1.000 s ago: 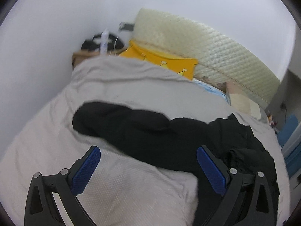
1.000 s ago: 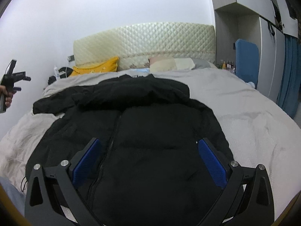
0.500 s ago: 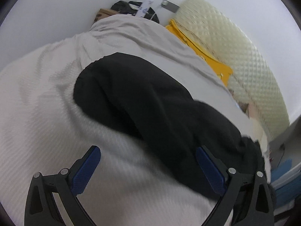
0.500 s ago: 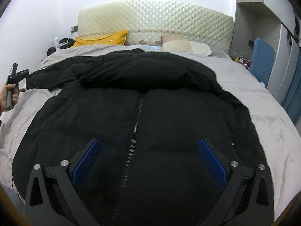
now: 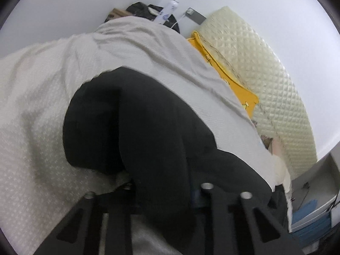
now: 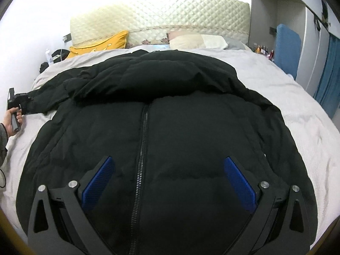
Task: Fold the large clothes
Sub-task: 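Lift the sleeve and fold it across the jacket with the left gripper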
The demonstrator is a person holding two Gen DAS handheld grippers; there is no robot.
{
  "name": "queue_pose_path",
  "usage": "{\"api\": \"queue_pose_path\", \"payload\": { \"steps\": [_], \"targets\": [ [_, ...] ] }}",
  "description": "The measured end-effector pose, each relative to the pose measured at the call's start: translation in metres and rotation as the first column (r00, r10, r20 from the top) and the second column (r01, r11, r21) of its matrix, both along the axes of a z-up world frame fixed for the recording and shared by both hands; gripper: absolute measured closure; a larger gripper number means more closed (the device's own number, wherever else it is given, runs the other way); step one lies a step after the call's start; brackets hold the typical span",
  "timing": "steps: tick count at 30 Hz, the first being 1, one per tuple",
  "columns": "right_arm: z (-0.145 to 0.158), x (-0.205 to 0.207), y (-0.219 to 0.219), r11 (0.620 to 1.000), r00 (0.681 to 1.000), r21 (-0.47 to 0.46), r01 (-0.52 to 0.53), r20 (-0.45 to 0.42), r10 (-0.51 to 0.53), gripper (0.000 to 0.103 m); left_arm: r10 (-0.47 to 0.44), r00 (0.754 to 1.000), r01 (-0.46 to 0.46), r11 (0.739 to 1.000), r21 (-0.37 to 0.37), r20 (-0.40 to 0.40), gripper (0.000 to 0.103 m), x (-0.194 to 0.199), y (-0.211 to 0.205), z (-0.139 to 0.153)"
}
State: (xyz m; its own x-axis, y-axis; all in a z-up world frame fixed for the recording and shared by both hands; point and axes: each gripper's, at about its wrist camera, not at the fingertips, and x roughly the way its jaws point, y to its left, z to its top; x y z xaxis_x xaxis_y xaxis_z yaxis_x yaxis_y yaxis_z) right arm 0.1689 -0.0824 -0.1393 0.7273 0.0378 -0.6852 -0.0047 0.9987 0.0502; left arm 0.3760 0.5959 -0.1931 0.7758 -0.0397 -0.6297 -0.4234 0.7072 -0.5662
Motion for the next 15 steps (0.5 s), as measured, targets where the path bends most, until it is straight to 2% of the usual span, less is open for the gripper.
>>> {"api": "queue_pose_path", "payload": {
  "steps": [2,6,11,13,15],
  "targets": [
    [0.002,-0.004,-0.003,1.0,1.0,0.021,-0.007,0.004,0.006,0.001,-0.004,1.0,0.004,0.999,0.033,0.003,0.093,-0.002,-0.006,0.015],
    [0.012,-0.016,-0.006,1.0,0.999,0.022,-0.02,0.025,0.02,0.001,-0.004,1.0,0.003,0.994,0.106,0.011,0.096,-0.012,-0.023,0.054],
    [0.033,-0.03,-0.013,0.999,0.996,0.019,-0.034,0.082,0.033,0.001,-0.018,0.999,0.01,0.981,0.195,0.04,0.097,-0.032,-0.054,0.119],
    [0.041,-0.035,-0.018,0.997,0.994,0.05,-0.053,0.099,0.048,0.001,-0.029,0.998,0.015,0.967,0.255,0.052,0.097,-0.04,-0.074,0.15],
    [0.047,-0.039,-0.023,0.994,0.992,0.077,-0.075,0.106,0.067,0.001,-0.037,0.996,0.01,0.942,0.335,0.076,0.098,-0.049,-0.099,0.182]
  ]
}}
